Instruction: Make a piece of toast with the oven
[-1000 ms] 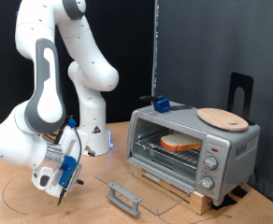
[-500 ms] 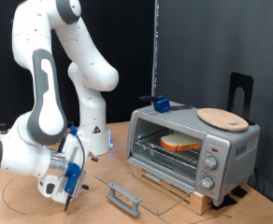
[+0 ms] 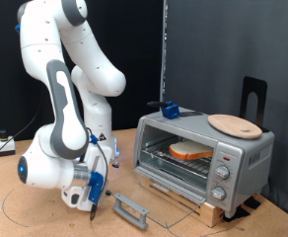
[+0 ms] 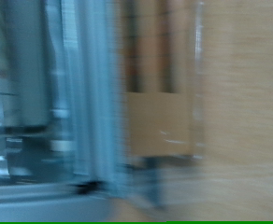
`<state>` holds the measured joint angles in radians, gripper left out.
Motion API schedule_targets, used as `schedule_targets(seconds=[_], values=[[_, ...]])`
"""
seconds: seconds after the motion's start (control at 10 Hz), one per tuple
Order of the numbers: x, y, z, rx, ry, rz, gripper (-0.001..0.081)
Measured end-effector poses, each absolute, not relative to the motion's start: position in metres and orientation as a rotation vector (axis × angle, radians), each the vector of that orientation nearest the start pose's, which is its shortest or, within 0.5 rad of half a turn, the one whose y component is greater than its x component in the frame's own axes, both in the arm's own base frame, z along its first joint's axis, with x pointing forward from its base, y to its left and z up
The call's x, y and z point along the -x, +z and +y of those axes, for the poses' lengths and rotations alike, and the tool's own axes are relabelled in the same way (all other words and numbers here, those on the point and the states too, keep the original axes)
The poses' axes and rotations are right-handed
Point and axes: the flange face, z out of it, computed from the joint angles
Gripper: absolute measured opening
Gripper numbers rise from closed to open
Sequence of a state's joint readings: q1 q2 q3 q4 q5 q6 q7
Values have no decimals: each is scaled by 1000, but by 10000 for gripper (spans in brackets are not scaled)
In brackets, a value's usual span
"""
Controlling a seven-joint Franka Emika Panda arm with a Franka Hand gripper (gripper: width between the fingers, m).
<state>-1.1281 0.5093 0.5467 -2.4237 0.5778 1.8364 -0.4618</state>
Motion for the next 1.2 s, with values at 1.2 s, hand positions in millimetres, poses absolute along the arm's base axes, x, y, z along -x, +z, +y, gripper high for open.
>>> schedule_targets(seconds=[1.2], values=[[-321, 229, -74, 1660, 824, 353, 809]])
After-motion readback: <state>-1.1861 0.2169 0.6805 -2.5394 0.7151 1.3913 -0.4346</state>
